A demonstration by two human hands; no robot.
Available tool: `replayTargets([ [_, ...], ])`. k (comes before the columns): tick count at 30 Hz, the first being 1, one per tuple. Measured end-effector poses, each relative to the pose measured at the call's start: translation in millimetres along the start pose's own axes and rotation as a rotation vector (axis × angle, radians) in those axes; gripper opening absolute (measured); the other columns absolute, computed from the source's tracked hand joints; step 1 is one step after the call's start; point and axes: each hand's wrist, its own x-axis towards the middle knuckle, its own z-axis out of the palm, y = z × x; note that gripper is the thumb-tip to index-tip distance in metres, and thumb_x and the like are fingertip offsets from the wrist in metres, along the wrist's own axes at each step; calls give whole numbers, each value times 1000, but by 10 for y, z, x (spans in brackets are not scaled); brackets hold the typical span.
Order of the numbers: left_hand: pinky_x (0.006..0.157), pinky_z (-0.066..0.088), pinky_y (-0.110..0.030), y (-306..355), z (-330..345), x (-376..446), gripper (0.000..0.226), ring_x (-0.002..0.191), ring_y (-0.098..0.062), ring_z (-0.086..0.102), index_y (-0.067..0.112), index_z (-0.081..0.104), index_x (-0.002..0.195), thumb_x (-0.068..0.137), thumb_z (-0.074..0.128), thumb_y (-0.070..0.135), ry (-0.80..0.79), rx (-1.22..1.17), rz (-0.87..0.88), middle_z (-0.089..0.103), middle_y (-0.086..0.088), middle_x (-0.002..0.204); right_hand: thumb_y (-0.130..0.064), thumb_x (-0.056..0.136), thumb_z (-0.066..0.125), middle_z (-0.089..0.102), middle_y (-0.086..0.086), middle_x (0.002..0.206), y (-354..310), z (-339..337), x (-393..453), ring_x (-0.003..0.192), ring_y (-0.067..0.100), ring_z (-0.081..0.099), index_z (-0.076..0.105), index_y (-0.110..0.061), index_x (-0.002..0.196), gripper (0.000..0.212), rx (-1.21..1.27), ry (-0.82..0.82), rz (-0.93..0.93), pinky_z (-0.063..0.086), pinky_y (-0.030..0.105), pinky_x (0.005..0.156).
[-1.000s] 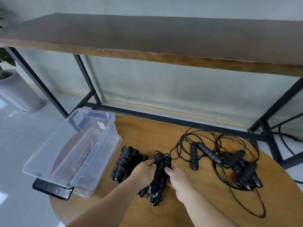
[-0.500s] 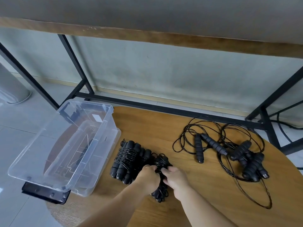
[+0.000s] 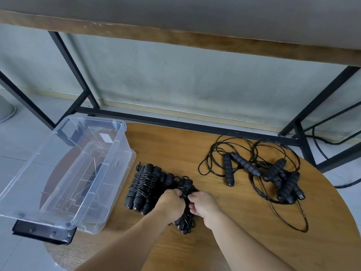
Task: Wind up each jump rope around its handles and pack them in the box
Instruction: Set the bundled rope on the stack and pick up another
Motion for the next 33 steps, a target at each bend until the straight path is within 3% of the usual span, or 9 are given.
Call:
replayTargets([
  [3,68,48,-26,22,-15,-5,37,99,-24,65,21,56,133,100,39,19,81,-16,47,62,-5,125,-3,96,53,59,8,77,-63,-101,-129,63,14,55,66,-4,87,16,120,22,22,53,22,60],
  [7,58,45,-24,213,29,-42,24,66,-14,57,16,69,102,99,47,24,136,-100,117,70,-2,86,-11,95,57,64,6,74,-127,-377,-342,59,14,57,67,-6,87,14,236,57,-25,52,22,55],
  [12,44,32,-20,683,197,-134,29,41,-9,38,16,73,89,100,50,30,66,-182,178,48,10,48,-16,94,60,61,3,69,-143,-945,-532,56,13,51,69,-3,93,16,315,150,-79,43,22,51],
  [15,38,26,-19,1013,334,-129,27,32,-8,32,17,72,89,100,51,30,33,-203,194,39,12,37,-18,95,60,60,2,68,-162,-1333,-538,58,13,51,69,-4,93,17,340,191,-94,43,23,53],
  [21,45,36,-19,1759,771,89,22,48,-9,48,19,68,90,99,52,30,-2,-82,277,55,6,60,-15,94,61,60,2,63,-27,-2254,-269,53,13,50,70,-1,92,17,379,347,-78,41,22,49],
  [25,76,50,-26,2305,1202,445,26,95,-24,66,12,71,110,96,52,25,20,26,320,71,-6,103,-15,96,58,57,7,64,142,-2882,142,54,17,48,64,-5,76,22,376,458,-44,39,30,54],
  [29,97,47,-30,2765,1624,903,41,121,-24,55,17,52,139,101,45,30,3,236,311,53,-6,140,-39,89,65,62,5,83,383,-3270,672,78,24,56,63,-11,93,29,175,523,11,47,37,74],
  [31,103,43,-32,2910,1797,1088,47,130,-23,48,16,43,146,101,45,32,-1,341,328,42,-6,148,-46,88,66,63,6,95,451,-3377,851,92,26,60,58,-11,103,39,64,518,31,50,37,83],
  [33,108,41,-35,2980,1958,1258,51,135,-25,41,16,39,146,100,50,34,6,435,332,37,-6,148,-48,87,67,65,7,97,490,-3444,969,93,29,62,56,-8,106,46,14,516,45,49,35,77],
])
